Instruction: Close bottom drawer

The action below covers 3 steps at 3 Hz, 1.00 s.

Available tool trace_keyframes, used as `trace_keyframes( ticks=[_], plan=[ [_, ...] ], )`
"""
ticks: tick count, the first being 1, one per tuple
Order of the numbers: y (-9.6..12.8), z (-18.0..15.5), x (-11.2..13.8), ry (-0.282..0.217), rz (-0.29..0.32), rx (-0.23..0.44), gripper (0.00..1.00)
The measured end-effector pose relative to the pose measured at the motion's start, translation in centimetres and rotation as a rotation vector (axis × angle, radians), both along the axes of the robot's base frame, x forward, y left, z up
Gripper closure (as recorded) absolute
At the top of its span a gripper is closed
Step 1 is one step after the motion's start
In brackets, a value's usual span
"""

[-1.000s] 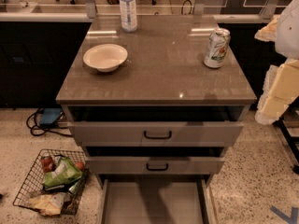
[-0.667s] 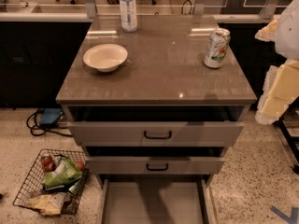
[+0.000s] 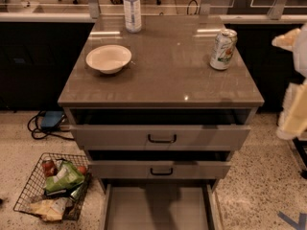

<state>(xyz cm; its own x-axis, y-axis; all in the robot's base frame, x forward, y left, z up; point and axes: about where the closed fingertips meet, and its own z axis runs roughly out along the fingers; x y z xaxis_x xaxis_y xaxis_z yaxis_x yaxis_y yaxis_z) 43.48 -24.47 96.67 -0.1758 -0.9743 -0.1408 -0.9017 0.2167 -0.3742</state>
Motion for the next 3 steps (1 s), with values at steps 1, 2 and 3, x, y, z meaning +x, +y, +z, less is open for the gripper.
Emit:
trace_keyframes(
  ticks=[1,2,3],
  plan=[
    [-7.0,-6.2,-5.2,0.046,0.013,-0.049,0.0],
    [-9.9,-10.5,-8.3,0.101,0.018,-0.044,0.0],
    [-9.5,-15.7,-10.6,0.176,0.06,-0.022,0.0]
  ],
)
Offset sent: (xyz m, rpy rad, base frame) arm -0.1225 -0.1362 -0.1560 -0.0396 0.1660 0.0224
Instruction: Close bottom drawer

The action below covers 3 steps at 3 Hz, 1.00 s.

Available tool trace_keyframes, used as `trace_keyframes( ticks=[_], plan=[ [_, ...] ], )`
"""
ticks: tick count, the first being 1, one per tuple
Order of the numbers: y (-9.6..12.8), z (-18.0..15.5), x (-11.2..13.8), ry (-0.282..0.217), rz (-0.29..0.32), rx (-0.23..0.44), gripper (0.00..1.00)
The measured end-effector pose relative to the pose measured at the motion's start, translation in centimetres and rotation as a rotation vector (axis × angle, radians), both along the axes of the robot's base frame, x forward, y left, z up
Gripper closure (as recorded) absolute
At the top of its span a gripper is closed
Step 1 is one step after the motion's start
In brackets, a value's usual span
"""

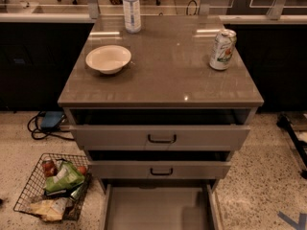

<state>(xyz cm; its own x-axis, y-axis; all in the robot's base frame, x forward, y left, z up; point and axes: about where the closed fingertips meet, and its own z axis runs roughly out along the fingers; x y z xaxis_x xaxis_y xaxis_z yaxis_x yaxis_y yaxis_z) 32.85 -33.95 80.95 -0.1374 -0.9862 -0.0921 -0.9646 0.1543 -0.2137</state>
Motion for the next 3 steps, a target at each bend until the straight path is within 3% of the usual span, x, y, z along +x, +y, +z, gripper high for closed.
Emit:
trace_keyframes(
  ticks=[1,2,3],
  plan=[
    [1.2,-5.1,-2.9,0.08,0.037,0.022,0.0],
    [1.2,-5.1,-2.9,0.08,0.037,0.022,0.0],
    [1.5,-8.1,-3.0,0.091,0.022,0.04,0.0]
  ],
)
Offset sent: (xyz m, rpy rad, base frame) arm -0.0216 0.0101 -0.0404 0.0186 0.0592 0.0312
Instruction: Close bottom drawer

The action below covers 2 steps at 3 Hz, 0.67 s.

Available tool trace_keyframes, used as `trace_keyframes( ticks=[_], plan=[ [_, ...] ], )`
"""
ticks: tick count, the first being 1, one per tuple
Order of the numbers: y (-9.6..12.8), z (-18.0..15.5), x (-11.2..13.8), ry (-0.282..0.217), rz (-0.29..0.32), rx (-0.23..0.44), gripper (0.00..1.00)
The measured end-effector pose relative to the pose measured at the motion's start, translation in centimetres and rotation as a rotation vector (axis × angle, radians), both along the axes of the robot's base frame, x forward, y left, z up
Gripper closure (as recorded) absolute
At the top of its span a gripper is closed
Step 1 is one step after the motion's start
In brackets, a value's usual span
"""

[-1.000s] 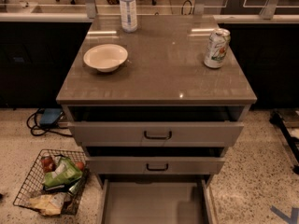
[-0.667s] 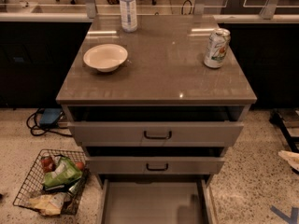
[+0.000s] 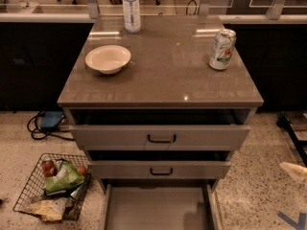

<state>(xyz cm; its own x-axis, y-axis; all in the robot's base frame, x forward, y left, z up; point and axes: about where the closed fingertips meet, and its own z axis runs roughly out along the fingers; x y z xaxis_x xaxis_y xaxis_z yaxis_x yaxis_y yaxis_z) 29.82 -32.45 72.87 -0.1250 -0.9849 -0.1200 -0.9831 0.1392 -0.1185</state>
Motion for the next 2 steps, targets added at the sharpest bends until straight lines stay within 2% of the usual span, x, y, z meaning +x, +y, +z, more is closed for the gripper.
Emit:
trace_keyframes(
  ticks=[2],
  plan=[
    [1.2,-13.2,-3.7,0.084,-0.039,0.061,0.0]
  ],
)
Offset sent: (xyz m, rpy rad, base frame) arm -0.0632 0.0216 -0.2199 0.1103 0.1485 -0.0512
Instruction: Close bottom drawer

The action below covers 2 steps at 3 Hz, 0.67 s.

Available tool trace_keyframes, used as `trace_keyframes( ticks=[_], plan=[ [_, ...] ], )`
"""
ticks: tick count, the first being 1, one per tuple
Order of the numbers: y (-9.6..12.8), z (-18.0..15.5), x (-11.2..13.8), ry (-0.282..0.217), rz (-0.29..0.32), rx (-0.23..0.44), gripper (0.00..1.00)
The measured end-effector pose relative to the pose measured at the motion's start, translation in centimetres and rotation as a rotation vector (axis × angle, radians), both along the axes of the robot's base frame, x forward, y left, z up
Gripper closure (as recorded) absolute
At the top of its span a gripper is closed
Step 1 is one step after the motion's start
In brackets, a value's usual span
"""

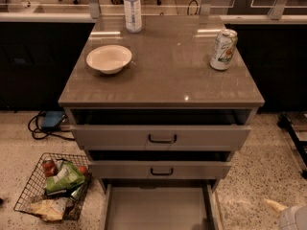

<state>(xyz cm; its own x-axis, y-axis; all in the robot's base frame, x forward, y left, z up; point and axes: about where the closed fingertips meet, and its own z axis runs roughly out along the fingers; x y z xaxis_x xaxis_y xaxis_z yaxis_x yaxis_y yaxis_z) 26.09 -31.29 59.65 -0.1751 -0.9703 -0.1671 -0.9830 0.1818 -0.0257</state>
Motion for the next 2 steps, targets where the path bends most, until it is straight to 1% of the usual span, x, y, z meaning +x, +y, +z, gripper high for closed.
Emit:
trace_keyframes(
  ticks=[1,2],
  plan=[
    [1.4,-5.3,-1.6,0.042,0.009,0.052,0.0],
    [3.6,-10.3,-3.2,0.057,0.038,0.11,0.0]
  ],
)
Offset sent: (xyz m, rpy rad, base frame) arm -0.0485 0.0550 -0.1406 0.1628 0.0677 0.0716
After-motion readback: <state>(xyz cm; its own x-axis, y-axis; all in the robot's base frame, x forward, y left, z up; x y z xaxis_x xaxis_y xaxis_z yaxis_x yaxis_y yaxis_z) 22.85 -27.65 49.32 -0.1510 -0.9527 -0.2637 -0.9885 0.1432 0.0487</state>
